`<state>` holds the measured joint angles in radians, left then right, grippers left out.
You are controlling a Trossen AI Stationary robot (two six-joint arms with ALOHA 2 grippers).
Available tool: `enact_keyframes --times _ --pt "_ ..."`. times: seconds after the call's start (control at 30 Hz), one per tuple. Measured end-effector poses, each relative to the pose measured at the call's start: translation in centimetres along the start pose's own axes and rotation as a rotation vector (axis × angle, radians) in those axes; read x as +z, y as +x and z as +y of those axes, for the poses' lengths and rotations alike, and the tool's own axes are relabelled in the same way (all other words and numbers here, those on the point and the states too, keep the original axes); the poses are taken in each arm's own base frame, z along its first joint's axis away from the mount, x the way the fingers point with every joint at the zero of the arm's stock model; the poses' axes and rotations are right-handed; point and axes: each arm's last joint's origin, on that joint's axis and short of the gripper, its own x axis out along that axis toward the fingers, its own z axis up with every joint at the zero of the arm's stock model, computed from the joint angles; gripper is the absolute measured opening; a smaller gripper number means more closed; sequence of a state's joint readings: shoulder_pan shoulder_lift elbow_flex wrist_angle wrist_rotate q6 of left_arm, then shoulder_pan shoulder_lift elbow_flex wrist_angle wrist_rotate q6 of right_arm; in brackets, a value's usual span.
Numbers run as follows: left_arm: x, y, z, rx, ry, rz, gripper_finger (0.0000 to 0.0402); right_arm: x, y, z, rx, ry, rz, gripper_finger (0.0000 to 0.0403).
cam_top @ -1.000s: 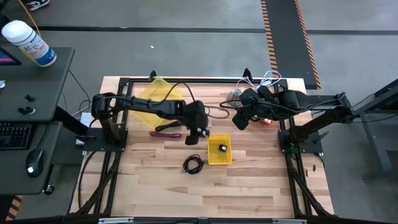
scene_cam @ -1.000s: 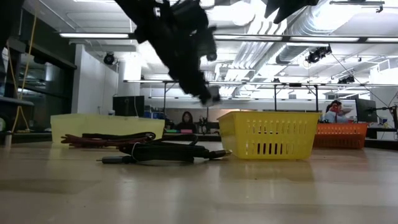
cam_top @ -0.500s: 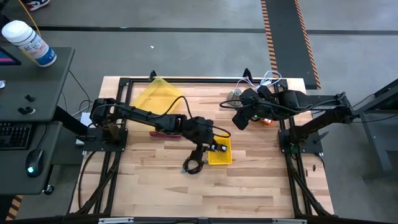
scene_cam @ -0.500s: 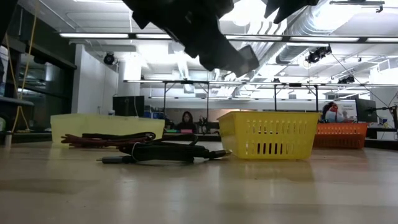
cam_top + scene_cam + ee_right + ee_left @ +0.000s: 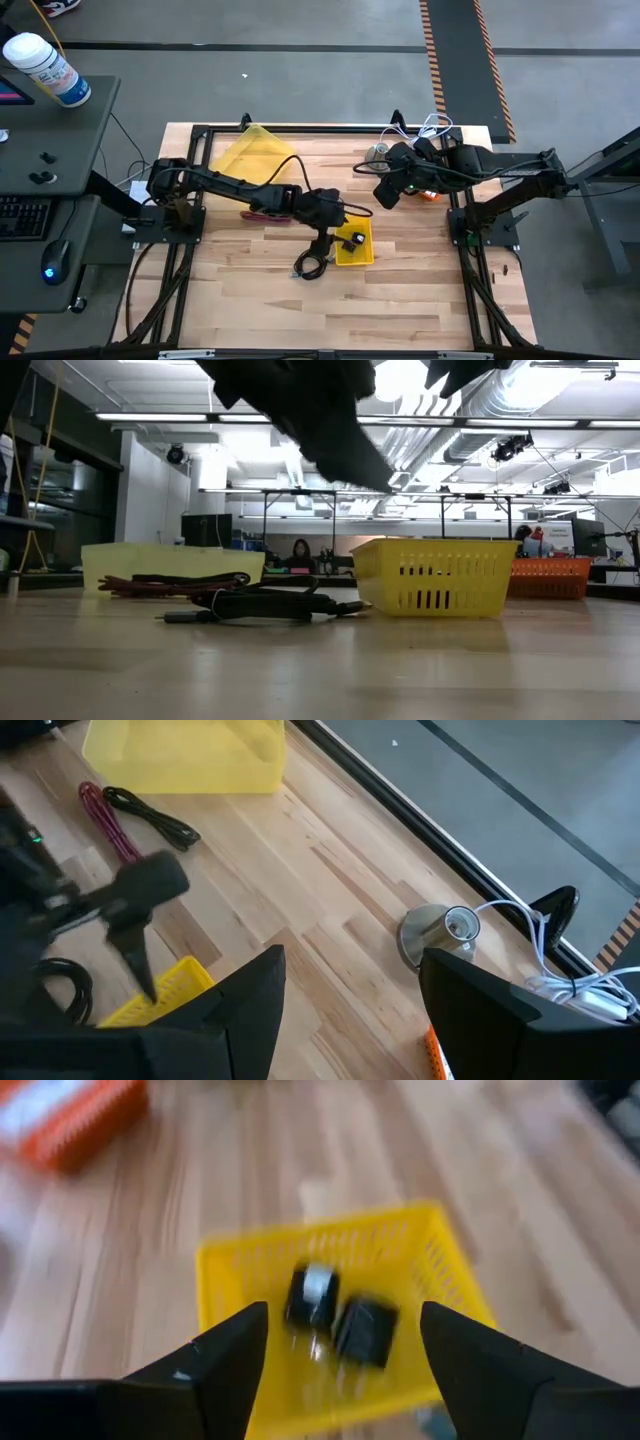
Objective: Pick and place items into bin
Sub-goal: Put the bottom black charger cable into the light yellow bin
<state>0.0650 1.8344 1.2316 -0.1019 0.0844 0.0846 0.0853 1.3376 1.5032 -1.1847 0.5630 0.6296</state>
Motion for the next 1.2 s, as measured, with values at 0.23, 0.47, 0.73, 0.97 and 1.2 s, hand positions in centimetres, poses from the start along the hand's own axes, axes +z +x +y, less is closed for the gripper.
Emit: enact_keyframes --times 0.23,0.47,0.73,0.97,1.2 --pt "-1.3 -1.0 0.1 0.061 -0.09 0.173 0.0201 -0.1 0.0 0.0 0.008 -0.005 0.014 0.022" --pt "-2.5 -1.3 0.0 0.074 -0.186 0.297 0.0137 -0.1 0.0 0.0 0.011 -0.013 0.016 0.022" --pt "-3.4 -3.3 -0.3 0.095 -0.294 0.313 0.0054 -0.1 0.0 0.0 0.011 -0.006 0.018 0.022" --pt "-6.9 -4.7 -2.3 -0.005 -0.353 0.32 0.0012 -0.1 0.0 0.0 0.013 -0.003 0.013 0.022" --pt "-7.1 -3.6 -5.0 -0.058 -0.29 0.233 0.0064 0.2 0.0 0.2 0.027 0.008 -0.006 0.022"
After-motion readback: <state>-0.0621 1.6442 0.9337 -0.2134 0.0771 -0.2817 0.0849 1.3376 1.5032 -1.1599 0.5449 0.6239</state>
